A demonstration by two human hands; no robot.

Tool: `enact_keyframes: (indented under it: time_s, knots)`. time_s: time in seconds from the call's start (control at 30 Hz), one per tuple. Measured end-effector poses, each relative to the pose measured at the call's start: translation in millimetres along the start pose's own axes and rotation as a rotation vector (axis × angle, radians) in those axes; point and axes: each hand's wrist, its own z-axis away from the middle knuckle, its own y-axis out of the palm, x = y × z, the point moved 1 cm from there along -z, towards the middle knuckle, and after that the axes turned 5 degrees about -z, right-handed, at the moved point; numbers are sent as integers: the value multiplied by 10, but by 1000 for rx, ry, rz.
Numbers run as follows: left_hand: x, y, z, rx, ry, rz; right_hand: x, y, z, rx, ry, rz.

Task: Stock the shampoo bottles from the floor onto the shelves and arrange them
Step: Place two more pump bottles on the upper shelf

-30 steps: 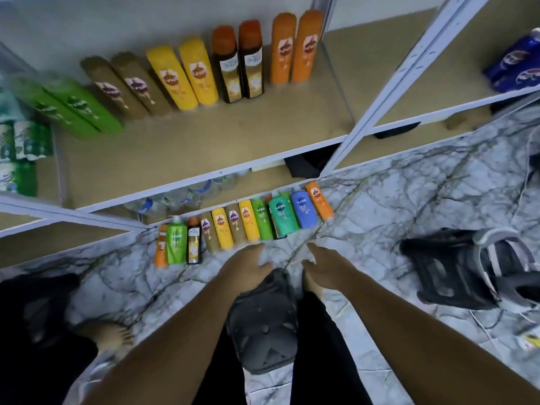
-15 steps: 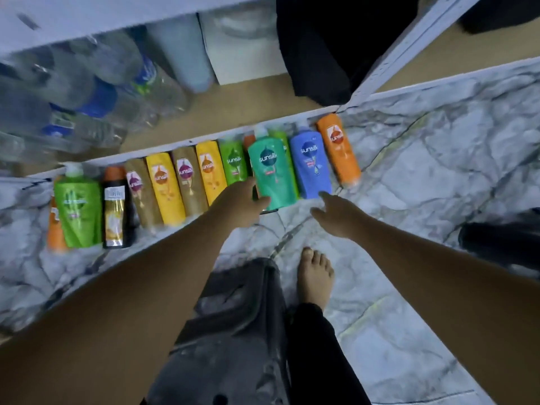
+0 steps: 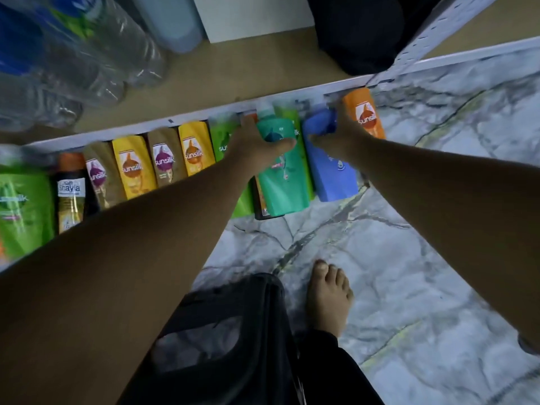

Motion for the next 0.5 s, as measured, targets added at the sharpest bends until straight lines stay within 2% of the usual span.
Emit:
enact_keyframes:
  time_s: [0.03,0.1,0.17,0.23,0.33,0.4,0.43,0.47,0.5]
  knots:
    - [-19,-5,11,6,-18,36,46,-49,-114,93,89,-173]
    - [-69,-32,111,2,-24,103,89,-124,-234,-18,112,-320]
    - [-81,-38,247,-21,21,162,82,-133,-304,-141,119,-245]
    - [-59,-31,431,-10,68,254,65,-192,-336,-218,12,-268]
    - [32,-70,842,61,93,284,-61,-314,-285,-146,38,-266]
    - [199,-86,1170,122,90,261,39,-612,-395,-95,-25,-380]
    - [294,-117,1347,133,84,254,203,-955,-386,-68,-57,-344]
    - [399,-155,1512,118,82,232,365,-1312,-336,-72,-204,-159]
    - [496,-205,1666,83,92,193,546,-1541,-234,-160,-402,-83]
